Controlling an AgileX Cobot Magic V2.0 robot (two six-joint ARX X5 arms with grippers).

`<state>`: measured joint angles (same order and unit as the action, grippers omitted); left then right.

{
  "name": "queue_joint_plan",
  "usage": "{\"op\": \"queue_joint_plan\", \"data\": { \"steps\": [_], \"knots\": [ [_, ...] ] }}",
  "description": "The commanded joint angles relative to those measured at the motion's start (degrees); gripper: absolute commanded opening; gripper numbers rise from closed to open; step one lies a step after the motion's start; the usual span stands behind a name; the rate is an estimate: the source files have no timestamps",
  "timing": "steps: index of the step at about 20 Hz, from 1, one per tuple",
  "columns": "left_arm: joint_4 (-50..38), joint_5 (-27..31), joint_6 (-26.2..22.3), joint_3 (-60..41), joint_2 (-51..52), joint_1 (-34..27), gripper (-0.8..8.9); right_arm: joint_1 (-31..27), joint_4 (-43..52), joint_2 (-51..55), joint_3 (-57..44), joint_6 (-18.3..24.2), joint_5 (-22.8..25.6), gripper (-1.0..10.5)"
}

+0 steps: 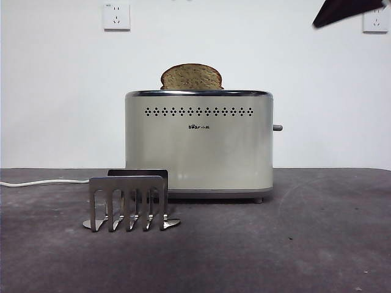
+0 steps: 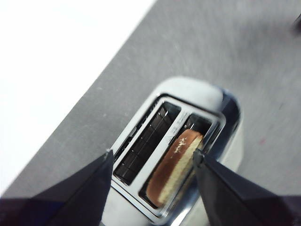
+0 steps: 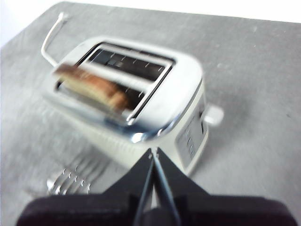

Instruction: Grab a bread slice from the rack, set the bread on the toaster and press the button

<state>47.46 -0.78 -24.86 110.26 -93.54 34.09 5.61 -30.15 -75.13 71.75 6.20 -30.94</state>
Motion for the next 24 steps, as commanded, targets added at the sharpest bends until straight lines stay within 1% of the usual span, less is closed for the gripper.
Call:
{"op": "queue_joint_plan", "data": {
  "steps": [1, 3, 5, 7, 8, 12, 14, 17, 21, 24],
  "knots": [
    [2.4, -3.6, 11.1, -0.3, 4.7, 0.1, 2.90, 0.0, 6.1, -5.3, 0.0, -4.8, -4.3, -0.1],
    [4.5, -7.8, 14.2, -0.3, 8.7, 0.1, 2.89, -0.6, 12.4, -9.9, 0.0, -9.7, -7.1, -0.1],
    [6.6, -10.3, 15.0, -0.3, 12.2, 0.1, 2.88, -1.6, 18.7, -14.3, 0.0, -14.9, -9.9, -0.1],
    [8.5, -10.3, 15.9, -0.3, 14.9, 0.1, 2.88, -2.4, 23.3, -17.9, 0.0, -18.9, -11.1, -0.1],
    [9.2, -10.2, 15.9, -0.3, 15.8, 0.1, 2.88, -2.8, 24.7, -19.3, 0.0, -19.7, -11.1, -0.1],
    [10.9, -10.3, 16.6, -0.3, 17.4, 0.1, 2.88, -3.0, 27.8, -23.1, 0.0, -20.7, -11.3, -0.1],
    [11.0, -10.3, 17.1, -0.3, 17.6, 0.1, 2.88, -3.0, 29.8, -25.0, 0.0, -21.8, -12.7, -0.1],
    [11.2, -10.4, 17.4, -0.3, 17.7, 0.1, 2.88, -2.8, 32.5, -27.9, 0.0, -23.3, -12.5, -0.1],
    [12.5, -11.9, 17.4, -0.3, 17.7, 0.1, 2.88, -2.8, 34.5, -30.9, 0.0, -23.3, -12.4, -0.1],
    [12.7, -11.8, 17.4, -0.3, 17.7, 0.1, 2.88, -2.9, 34.8, -32.0, 0.0, -23.3, -12.4, -0.1]
  ]
}}
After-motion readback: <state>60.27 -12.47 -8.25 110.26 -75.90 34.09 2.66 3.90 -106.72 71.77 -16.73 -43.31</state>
